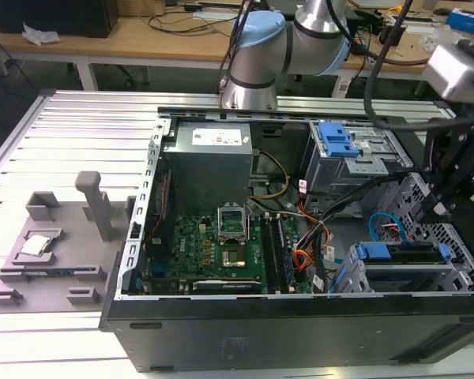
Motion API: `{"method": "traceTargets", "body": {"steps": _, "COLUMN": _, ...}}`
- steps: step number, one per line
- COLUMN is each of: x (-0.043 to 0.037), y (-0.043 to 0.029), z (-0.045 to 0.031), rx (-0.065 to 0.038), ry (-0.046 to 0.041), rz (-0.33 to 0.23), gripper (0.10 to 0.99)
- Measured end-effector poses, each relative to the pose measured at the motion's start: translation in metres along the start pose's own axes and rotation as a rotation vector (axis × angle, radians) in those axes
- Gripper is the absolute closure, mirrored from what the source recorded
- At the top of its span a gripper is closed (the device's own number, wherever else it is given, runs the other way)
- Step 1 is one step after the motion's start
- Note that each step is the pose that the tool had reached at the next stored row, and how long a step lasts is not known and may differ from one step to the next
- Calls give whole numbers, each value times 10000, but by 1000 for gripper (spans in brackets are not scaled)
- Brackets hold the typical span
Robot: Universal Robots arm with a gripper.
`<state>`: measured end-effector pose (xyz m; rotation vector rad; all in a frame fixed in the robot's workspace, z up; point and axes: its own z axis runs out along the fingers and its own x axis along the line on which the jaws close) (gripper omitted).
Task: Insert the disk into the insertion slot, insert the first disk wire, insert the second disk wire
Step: 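Insert the second disk wire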
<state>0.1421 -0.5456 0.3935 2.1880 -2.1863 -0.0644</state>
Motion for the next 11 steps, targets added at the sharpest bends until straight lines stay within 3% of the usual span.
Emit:
{"method": "traceTargets", "body": {"steps": 1, "x": 0, "y": 3, "z": -41, "rx": 0, "ry": 1, "rz": 0, "gripper": 980}}
{"method": "traceTargets", "body": {"steps": 3, "x": 0, "y": 6, "z": -88, "rx": 0, "ry": 1, "rz": 0, "gripper": 980}}
{"method": "traceTargets", "body": {"steps": 11, "x": 0, "y": 6, "z": -91, "rx": 0, "ry": 1, "rz": 0, "gripper": 980}}
